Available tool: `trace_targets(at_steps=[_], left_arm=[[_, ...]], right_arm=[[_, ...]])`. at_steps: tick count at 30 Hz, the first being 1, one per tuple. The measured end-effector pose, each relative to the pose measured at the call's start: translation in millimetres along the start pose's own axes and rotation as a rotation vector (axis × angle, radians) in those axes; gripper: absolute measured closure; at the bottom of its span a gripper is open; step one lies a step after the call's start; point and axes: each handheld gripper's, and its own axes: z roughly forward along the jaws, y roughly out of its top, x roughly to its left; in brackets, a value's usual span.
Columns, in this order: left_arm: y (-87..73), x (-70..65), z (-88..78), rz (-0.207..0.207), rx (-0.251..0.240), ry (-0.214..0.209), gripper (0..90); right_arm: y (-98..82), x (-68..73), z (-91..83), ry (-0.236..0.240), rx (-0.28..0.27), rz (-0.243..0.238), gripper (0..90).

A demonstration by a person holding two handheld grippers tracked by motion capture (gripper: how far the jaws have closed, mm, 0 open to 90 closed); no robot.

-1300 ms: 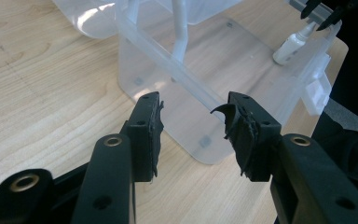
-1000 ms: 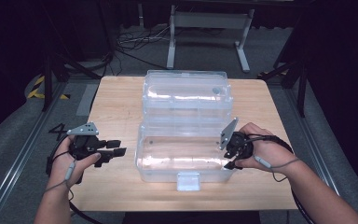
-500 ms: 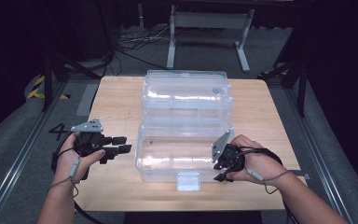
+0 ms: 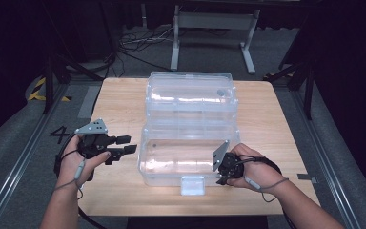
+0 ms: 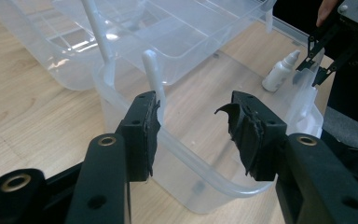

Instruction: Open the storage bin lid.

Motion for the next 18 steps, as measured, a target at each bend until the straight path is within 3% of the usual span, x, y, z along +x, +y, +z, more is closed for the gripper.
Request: trace_targets(at_steps=[7, 18], left_arm=[[8.9, 1.1, 4.0, 0.02, -0.012, 0.003, 53.1], [35.1, -1.5, 9.3, 0.065, 0.008, -0.001, 54.5]], right_arm=[[-1.4, 0.4, 1.0, -0.022, -0.011, -0.018, 83.0], [-5.3, 0.6, 1.4, -0.023, -0.051, 0.002, 82.6]])
